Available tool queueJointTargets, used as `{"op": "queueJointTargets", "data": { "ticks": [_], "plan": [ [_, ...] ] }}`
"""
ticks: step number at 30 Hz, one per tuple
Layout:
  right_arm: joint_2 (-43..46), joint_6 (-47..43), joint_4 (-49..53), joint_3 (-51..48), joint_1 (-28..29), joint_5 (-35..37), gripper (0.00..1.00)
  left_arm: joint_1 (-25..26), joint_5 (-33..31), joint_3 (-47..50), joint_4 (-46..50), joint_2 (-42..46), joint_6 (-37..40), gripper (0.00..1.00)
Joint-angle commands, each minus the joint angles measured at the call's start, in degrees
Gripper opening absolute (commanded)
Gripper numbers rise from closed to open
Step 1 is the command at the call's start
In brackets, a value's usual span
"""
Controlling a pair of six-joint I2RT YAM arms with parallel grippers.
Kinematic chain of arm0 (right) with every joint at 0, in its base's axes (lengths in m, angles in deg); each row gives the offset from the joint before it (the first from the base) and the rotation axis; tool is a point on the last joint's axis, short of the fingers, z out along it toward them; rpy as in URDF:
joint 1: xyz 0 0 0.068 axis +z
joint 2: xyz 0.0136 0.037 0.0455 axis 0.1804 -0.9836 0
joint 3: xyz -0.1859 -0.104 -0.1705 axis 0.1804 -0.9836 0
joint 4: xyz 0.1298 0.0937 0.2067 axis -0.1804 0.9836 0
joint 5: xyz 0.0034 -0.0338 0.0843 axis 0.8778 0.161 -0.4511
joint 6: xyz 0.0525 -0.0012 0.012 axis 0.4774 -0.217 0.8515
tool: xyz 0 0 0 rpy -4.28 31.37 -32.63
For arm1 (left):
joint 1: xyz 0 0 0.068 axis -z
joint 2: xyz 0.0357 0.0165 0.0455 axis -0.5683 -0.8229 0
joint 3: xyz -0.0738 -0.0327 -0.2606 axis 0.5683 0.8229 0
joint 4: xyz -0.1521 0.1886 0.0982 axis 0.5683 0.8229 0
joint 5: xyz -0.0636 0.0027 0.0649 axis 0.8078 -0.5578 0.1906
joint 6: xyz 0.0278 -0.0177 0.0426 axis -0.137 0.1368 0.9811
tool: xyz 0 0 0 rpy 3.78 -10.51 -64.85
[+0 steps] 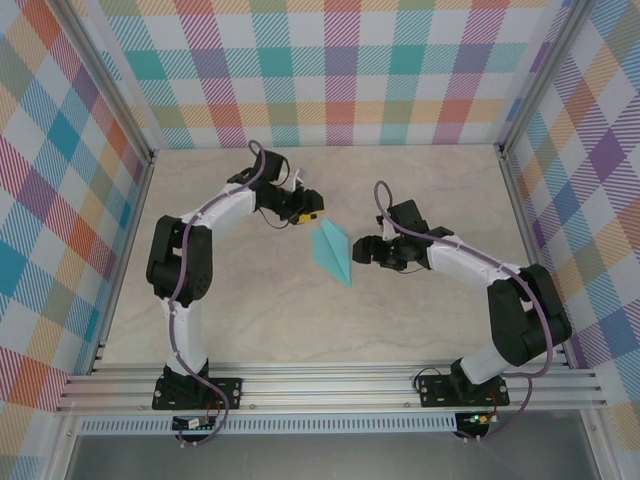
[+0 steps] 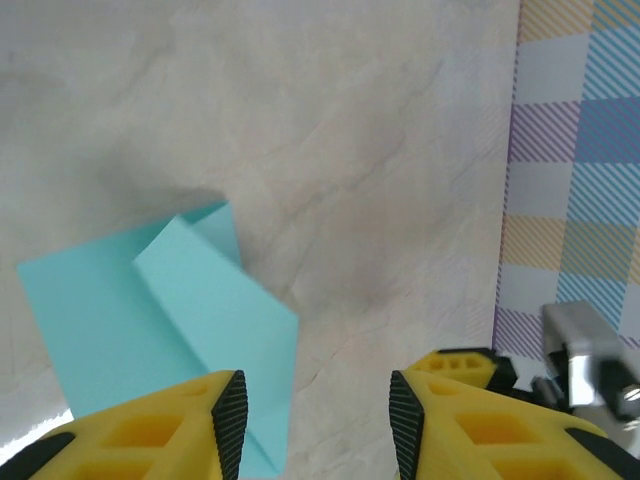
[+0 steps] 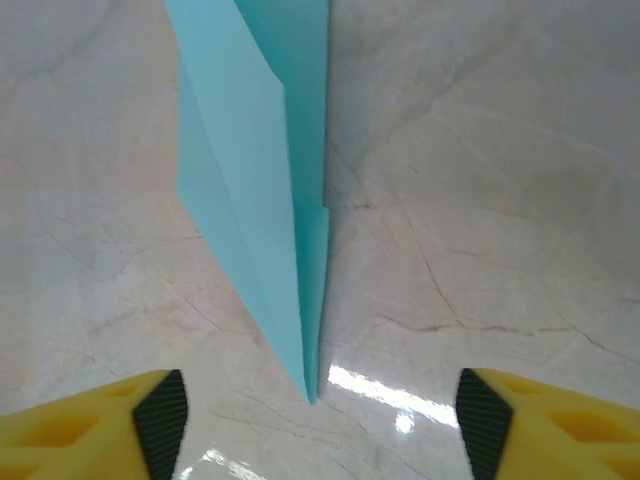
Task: Fold a paper plane with a square sheet of paper (fold left side to right side)
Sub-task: Turn over the paper at the center of the table.
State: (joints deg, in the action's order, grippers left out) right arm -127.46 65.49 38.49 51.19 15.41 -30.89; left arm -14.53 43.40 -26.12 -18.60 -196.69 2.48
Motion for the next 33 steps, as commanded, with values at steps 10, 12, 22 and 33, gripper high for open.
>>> {"op": "queueJointTargets", "data": {
  "ticks": [10, 12, 22, 33],
  "plan": [
    [2.04, 1.94, -8.24, -1.00, -0.82, -2.28, 0.85, 4.64, 4.74, 8.65, -15.98, -4.74, -7.56, 0.42],
    [2.17, 1.87, -7.85, -1.27, -0.88, -2.10, 0.85, 5.16, 4.73, 7.47, -15.20, -5.86, -7.36, 0.41],
    [2.58, 1.83, -7.59, -1.62, -1.46, -1.91, 0.84, 6.89, 2.87, 8.05, -12.06, -6.73, -5.58, 0.43],
    [2.58, 2.02, -7.63, -1.87, -1.81, -2.20, 0.84, 9.59, 3.24, 9.96, -15.46, -8.25, -7.60, 0.33]
  ]
}}
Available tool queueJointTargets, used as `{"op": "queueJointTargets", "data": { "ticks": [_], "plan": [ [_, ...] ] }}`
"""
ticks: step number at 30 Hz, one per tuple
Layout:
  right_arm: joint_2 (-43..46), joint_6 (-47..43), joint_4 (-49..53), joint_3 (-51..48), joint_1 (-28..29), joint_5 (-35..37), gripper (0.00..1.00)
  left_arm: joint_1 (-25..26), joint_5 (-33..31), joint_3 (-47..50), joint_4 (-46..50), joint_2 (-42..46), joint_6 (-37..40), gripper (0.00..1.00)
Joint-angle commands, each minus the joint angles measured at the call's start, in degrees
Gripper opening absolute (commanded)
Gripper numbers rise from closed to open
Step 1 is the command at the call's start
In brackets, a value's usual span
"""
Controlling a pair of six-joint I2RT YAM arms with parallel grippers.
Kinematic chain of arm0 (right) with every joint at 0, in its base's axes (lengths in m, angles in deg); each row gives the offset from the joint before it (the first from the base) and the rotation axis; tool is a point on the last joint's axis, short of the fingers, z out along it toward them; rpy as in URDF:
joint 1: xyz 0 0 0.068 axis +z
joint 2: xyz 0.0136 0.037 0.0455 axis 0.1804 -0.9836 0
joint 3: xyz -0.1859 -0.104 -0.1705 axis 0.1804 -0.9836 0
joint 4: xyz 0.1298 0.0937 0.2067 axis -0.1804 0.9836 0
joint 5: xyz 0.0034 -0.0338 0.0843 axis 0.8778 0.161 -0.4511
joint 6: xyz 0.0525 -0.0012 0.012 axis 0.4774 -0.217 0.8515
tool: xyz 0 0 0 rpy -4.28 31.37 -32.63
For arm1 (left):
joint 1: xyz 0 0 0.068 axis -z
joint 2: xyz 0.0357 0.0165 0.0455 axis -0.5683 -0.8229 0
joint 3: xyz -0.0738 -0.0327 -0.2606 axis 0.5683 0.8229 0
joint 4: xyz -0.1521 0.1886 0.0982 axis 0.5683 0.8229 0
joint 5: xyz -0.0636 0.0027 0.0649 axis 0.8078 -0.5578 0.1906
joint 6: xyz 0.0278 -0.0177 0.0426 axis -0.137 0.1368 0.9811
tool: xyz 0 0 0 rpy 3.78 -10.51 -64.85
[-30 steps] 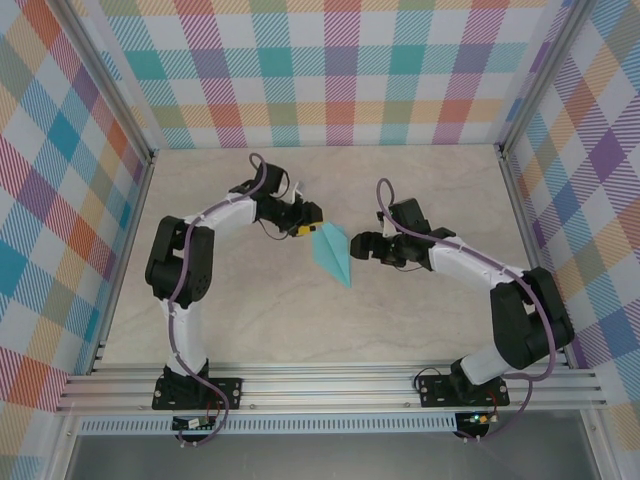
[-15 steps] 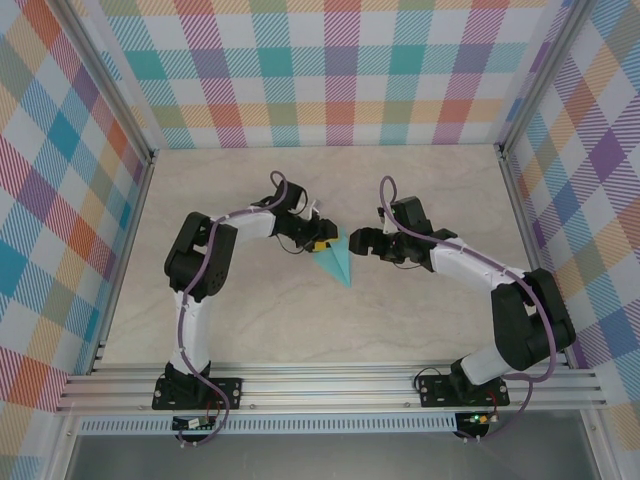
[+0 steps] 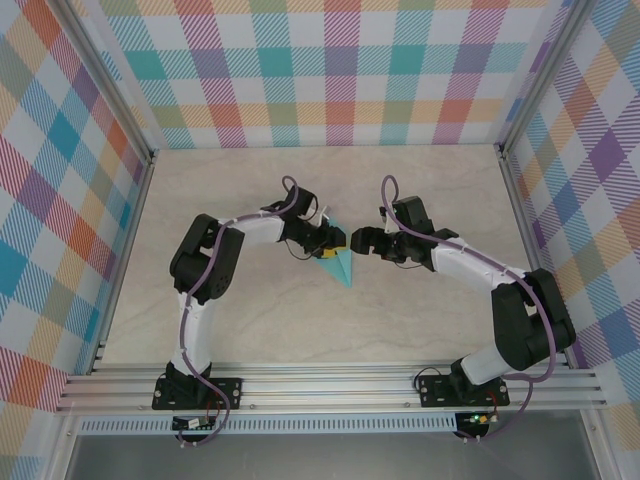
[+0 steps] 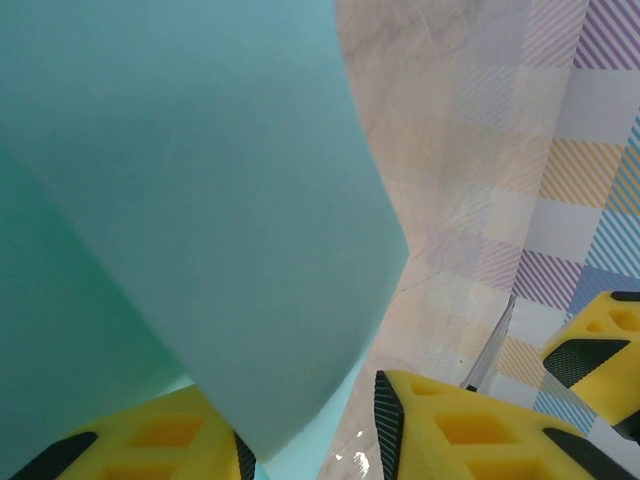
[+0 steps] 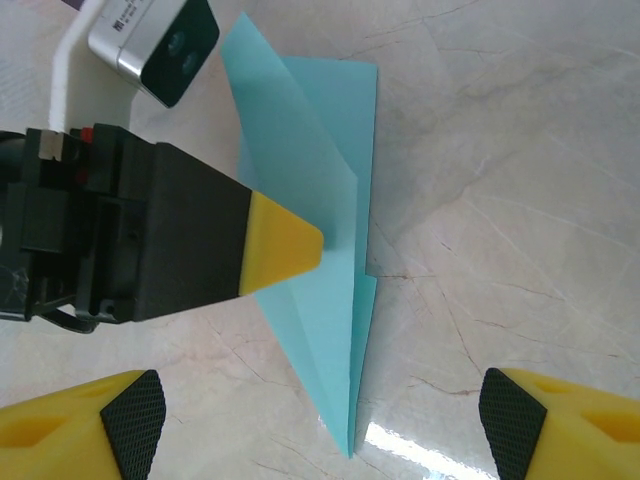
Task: Fold a paper plane with a square sheet of paper (fold left side to right side)
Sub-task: Turn over the paper at the center of the table.
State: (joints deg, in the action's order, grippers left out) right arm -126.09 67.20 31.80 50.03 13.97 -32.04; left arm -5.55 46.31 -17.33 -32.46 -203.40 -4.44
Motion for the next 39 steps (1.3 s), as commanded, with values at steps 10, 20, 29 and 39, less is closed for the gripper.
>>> {"op": "queueJointTargets", "data": {
  "ticks": [10, 20, 29, 39],
  "plan": [
    [5.50, 2.70, -6.81, -4.06, -6.34, -9.14, 0.87, 0.49, -1.26, -1.54, 2.36, 5.10, 5.33, 0.08],
    [7.42, 5.39, -14.71, -0.35, -15.61, -34.30, 1.00, -1.45, -2.00, -10.48, 10.97, 17.66, 18.19, 0.02],
    [4.44, 8.55, -25.73, 3.00, -15.53, -49.76, 1.00, -2.27, 4.05, -13.09, 2.75, 25.25, 18.77, 0.04],
    [0.43, 12.30, -32.20, 5.96, -9.53, -50.38, 0.97, -0.43, 8.98, -13.57, -1.27, 26.61, 15.16, 0.06]
  ]
}}
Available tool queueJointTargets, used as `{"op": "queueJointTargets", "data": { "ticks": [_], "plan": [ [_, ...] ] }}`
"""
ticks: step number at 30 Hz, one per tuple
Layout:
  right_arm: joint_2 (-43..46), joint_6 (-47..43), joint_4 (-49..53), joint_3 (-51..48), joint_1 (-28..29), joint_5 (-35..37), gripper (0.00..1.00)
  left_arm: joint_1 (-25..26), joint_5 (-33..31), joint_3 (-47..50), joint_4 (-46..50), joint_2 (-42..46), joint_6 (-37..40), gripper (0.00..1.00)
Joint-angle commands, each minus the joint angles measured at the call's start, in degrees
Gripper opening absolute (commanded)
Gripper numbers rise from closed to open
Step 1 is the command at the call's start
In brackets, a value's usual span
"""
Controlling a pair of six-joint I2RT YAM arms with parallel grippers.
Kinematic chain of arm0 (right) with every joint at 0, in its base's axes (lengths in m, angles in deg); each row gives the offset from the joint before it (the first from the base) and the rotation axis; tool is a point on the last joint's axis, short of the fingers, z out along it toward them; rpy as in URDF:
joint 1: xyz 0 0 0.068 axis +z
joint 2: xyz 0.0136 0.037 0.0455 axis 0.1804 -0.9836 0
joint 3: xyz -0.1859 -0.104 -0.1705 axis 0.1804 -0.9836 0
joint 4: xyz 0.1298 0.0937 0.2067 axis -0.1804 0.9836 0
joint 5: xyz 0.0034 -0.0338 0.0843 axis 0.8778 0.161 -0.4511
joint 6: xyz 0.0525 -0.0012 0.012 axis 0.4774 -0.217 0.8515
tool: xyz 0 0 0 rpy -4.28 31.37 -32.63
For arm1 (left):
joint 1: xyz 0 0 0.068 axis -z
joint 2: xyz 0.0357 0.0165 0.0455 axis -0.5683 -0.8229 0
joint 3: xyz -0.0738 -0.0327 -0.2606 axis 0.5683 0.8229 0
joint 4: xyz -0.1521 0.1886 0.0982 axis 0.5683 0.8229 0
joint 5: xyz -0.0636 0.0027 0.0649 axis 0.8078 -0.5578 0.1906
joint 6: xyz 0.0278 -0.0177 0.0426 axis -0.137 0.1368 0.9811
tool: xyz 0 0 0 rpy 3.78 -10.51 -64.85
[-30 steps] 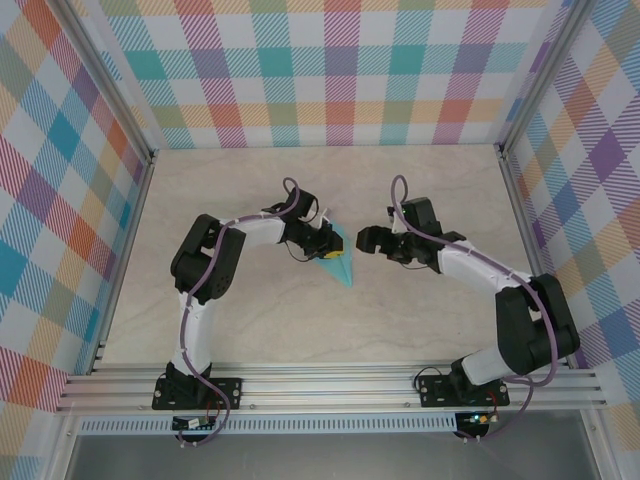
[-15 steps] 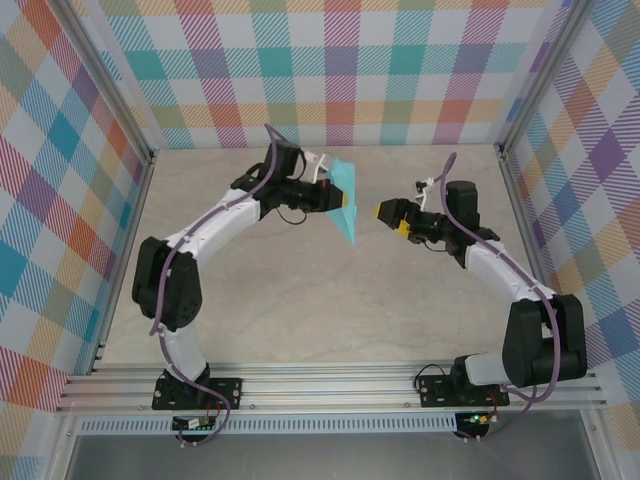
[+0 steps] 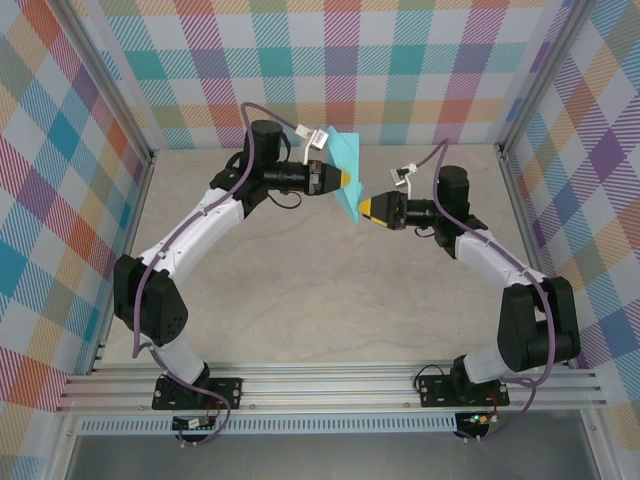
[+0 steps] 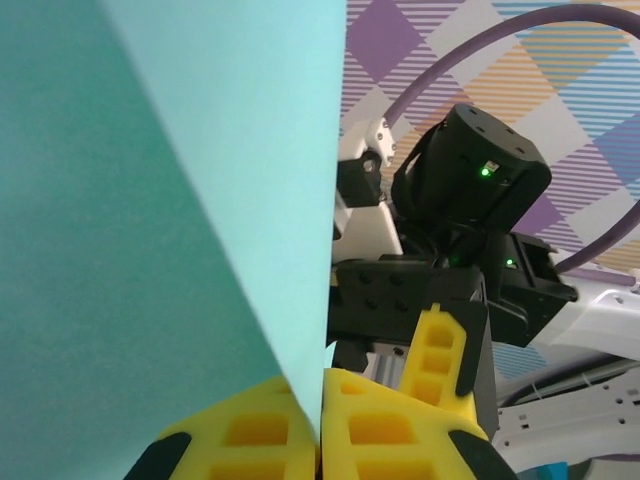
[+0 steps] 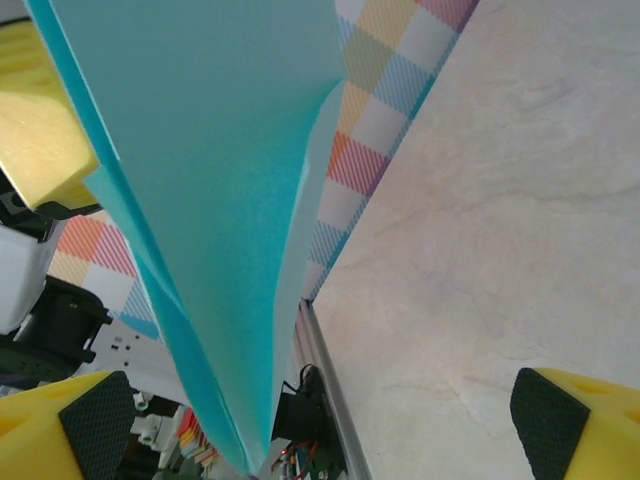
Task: Fold a paper plane with a square sheet of paper (fold left side to right side)
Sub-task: Turn over the paper at the center of the table.
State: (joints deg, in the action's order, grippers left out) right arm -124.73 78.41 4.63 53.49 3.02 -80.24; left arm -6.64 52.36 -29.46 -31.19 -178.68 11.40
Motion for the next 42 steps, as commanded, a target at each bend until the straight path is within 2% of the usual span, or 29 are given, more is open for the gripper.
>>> {"op": "queueJointTargets", "data": {
  "ticks": [1, 4, 7, 13, 16, 20, 23, 26, 29, 33, 37, 42],
  "plan": [
    [-1.44, 1.49, -5.49, 3.03, 1.89, -2.20, 0.94, 0.75, 3.38, -1.44, -2.54, 1.95, -0.75, 0.06],
    [-2.24, 3.61, -8.14, 3.64, 2.54, -2.44, 0.84, 1.01, 3.80, -1.53, -2.20, 1.82, -0.79, 0.07],
    [-1.77, 3.95, -8.51, 3.99, 2.68, -1.98, 0.67, 1.10, 3.73, -1.28, -1.59, 1.64, -0.70, 0.08],
    [0.07, 0.45, -3.88, 4.25, 2.66, -1.23, 0.41, 1.10, 2.70, -0.48, -0.96, 1.32, -0.10, 0.12],
    [0.94, -1.96, -0.42, 4.25, 2.68, -0.34, 0.32, 1.10, 1.97, -0.69, -0.03, 1.10, 0.53, 0.16],
    [1.62, -5.54, 4.81, 4.56, 2.67, 1.31, 0.25, 1.02, -0.97, -1.52, 4.11, 1.51, 3.83, 0.30],
    [1.89, -9.24, 10.60, 5.66, 2.67, 2.80, 0.22, 0.43, -4.30, -1.57, 9.13, 2.47, 6.55, 0.48],
    [2.23, -16.21, 21.38, 8.32, 2.76, 6.75, 0.19, -0.77, -9.58, 0.40, 11.98, 5.35, 8.75, 0.59],
    [2.29, -24.75, 35.03, 11.99, 3.10, 16.50, 0.16, -1.86, -16.67, 4.45, 13.07, 10.16, 10.07, 0.67],
    [1.48, -31.50, 48.77, 15.97, 5.82, 36.55, 0.11, -2.22, -28.70, 11.87, 12.06, 18.56, 10.51, 0.74],
    [-1.55, -35.78, 57.38, 19.21, 12.68, 60.85, 0.09, -2.23, -38.91, 19.43, 9.82, 26.04, 8.28, 0.77],
    [-11.72, -39.47, 66.85, 26.24, 22.12, 87.13, 0.09, -2.17, -47.43, 26.12, 8.17, 33.27, 5.58, 0.79]
  ]
}}
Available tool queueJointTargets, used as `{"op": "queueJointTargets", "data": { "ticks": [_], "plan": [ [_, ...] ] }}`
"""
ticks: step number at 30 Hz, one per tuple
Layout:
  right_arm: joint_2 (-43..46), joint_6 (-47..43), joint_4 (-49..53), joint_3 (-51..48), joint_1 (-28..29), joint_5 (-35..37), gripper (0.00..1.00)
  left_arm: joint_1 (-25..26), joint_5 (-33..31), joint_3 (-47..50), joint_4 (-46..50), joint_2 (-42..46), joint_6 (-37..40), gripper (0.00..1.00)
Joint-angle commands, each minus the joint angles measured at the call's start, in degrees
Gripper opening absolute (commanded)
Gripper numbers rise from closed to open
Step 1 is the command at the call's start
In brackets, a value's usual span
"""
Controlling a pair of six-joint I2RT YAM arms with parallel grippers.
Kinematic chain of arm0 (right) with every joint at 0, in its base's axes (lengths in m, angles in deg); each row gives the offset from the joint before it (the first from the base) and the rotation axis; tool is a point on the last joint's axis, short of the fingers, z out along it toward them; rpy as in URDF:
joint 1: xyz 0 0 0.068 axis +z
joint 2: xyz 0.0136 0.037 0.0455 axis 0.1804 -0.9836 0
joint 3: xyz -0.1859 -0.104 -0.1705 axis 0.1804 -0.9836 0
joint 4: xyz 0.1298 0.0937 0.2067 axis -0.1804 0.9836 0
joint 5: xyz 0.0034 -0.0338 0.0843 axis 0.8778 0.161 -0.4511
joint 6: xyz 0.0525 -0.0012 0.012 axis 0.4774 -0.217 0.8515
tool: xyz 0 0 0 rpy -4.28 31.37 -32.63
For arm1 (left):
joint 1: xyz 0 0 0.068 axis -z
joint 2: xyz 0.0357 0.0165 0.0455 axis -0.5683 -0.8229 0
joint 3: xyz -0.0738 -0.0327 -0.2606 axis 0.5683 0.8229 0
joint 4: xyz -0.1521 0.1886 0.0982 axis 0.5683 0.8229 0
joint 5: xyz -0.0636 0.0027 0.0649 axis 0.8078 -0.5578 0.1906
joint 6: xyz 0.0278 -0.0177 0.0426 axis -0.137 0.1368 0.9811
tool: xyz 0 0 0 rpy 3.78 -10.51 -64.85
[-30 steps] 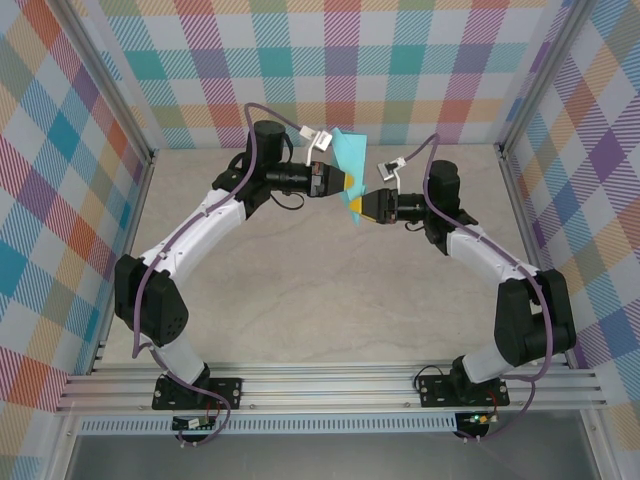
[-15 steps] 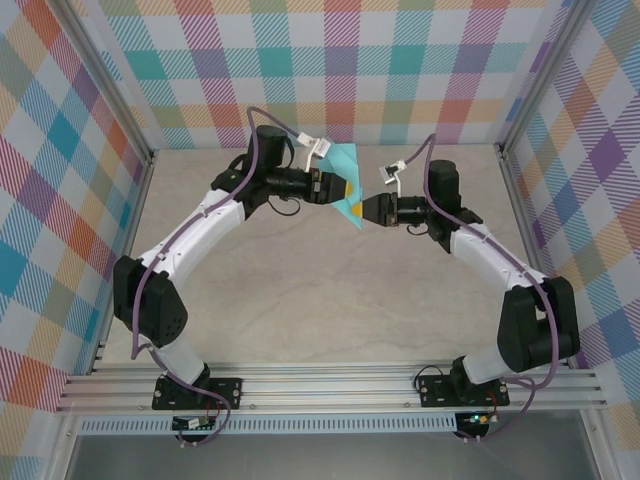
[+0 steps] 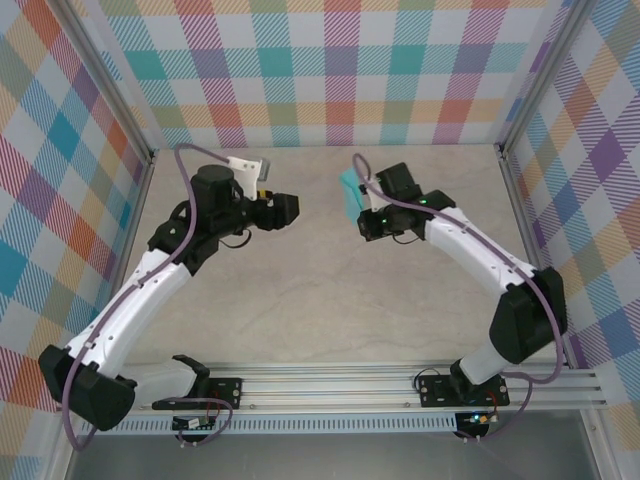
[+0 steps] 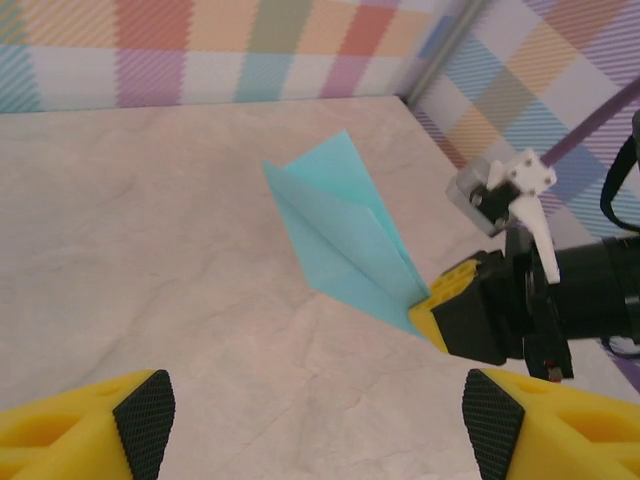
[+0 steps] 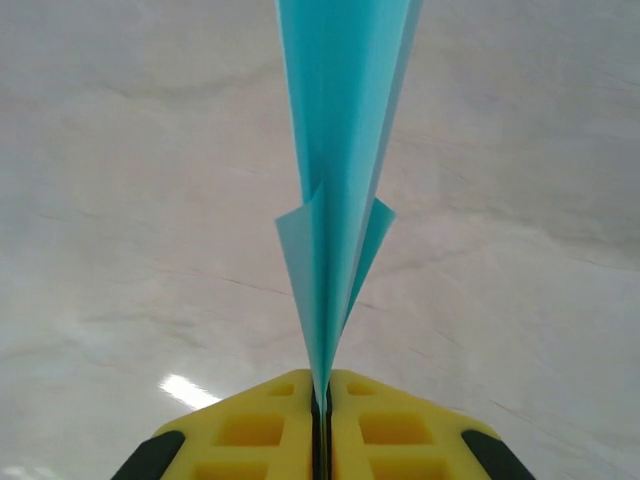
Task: Fold a paper plane with a square sheet of paper (fold left side to right side)
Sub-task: Turn over the paper at the center of the table.
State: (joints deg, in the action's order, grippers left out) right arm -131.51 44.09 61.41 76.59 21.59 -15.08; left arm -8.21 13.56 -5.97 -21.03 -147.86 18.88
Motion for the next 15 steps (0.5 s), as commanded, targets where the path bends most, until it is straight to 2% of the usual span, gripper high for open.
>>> {"op": "queueJointTargets", "data": {
  "ticks": [1, 4, 6, 12, 15],
  "plan": [
    [-7.76, -5.74, 11.61, 4.80, 5.23, 25.91, 0.09, -0.59, -10.02, 3.46, -2.15, 3.69, -2.18, 0.79],
    [-15.30, -6.20, 15.94, 9.56, 8.99, 34.43, 0.10, -0.57, -13.20, 5.36, -2.07, 6.42, -2.59, 0.80],
    [-19.32, -5.95, 17.92, 12.43, 10.52, 37.49, 0.10, -0.62, -14.81, 6.32, -2.21, 8.22, -2.83, 0.80],
    [-30.66, -6.11, 22.69, 19.15, 14.39, 44.94, 0.11, -0.62, -15.46, 6.75, -1.48, 10.03, -2.75, 0.83],
    [-34.71, -5.11, 24.38, 21.54, 16.29, 45.48, 0.12, -0.59, -15.11, 6.60, -1.53, 9.57, -2.90, 0.82]
  ]
}}
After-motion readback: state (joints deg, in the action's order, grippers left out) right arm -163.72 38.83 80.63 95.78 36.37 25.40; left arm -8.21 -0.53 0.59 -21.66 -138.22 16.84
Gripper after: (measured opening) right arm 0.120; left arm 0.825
